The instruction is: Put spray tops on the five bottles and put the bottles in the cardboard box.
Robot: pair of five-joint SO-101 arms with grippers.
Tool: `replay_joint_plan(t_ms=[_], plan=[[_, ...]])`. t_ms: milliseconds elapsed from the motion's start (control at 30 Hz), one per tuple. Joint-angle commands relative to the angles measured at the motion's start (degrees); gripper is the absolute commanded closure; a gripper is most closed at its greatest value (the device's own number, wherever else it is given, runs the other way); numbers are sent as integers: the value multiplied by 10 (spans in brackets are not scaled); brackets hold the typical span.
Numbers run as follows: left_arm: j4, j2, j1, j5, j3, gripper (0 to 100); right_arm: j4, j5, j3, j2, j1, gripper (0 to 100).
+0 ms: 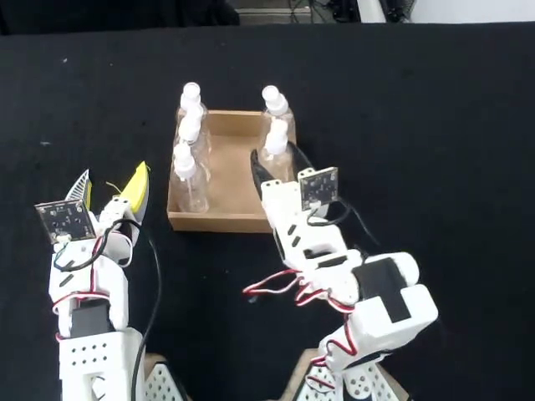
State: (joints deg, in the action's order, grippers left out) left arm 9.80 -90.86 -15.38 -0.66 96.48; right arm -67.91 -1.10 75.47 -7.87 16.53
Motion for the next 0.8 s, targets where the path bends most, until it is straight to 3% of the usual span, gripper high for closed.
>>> replay_joint_plan(t_ms=[0,133,300,467,767], plan=[[-15,-10,3,-6,14,780,-18,5,-9,0,-11,982],[-15,-10,3,-6,14,780,-11,5,-10,0,-11,982],[-15,-10,3,-6,14,780,80,4,-41,3,-11,982],[-15,-10,3,-6,14,780,24,5,-21,3,-10,982],[-15,-10,3,-6,14,780,33,5,-24,1,-10,982]])
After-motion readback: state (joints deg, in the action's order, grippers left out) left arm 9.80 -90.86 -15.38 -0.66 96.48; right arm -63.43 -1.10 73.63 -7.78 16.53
